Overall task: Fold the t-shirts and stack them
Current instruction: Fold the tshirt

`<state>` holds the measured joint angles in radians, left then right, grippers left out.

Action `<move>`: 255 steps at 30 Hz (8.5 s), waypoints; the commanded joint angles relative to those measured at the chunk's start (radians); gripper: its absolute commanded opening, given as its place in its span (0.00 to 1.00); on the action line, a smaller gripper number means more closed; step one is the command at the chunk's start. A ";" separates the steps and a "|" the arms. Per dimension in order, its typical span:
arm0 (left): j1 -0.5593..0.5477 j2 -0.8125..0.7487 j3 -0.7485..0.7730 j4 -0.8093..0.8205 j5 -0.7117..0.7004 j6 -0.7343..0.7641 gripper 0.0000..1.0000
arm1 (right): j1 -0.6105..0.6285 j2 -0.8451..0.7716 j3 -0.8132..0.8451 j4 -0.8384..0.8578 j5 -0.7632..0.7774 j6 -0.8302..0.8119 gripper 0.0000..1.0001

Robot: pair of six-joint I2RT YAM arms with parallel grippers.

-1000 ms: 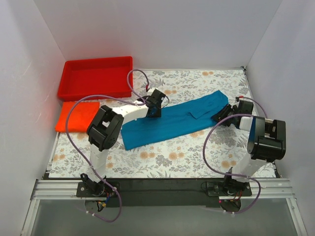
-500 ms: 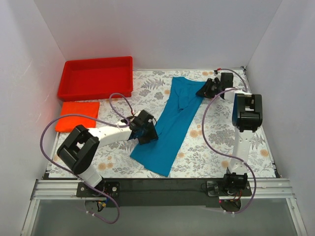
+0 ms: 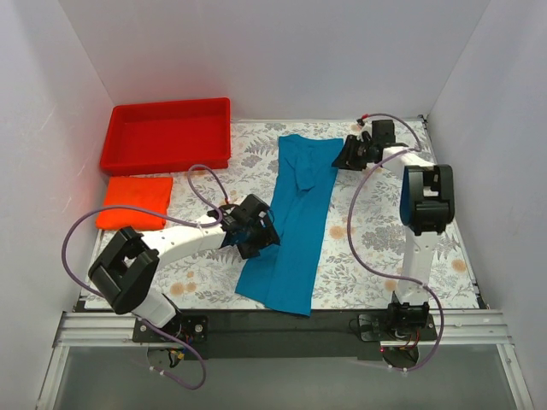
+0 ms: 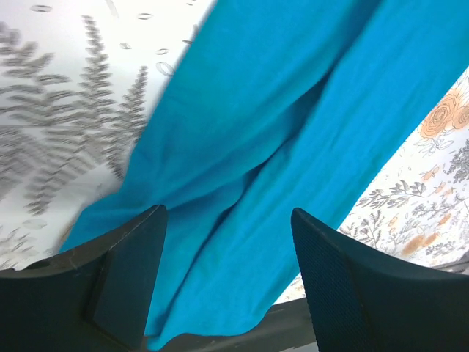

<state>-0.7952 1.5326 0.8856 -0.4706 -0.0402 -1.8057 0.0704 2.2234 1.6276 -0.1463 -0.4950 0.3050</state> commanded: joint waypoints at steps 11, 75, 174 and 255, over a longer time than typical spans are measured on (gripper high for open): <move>-0.015 -0.304 -0.077 -0.324 -0.138 0.085 0.64 | 0.377 -0.843 -0.779 -0.163 0.128 -0.038 0.39; -0.334 -0.074 -0.093 -0.252 0.054 -0.014 0.19 | 0.809 -1.156 -1.233 -0.443 0.164 0.404 0.52; 0.044 0.296 0.489 0.125 -0.363 0.419 0.55 | 0.239 -0.613 -0.474 -0.173 0.314 -0.116 0.27; -0.079 -0.193 -0.237 0.250 -0.110 -0.027 0.37 | 0.296 -0.684 -1.236 0.764 -0.364 0.331 0.34</move>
<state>-0.8726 1.3891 0.6388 -0.1867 -0.1360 -1.8362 0.3176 1.4647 0.3672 0.5121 -0.8871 0.5987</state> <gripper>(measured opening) 0.362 0.338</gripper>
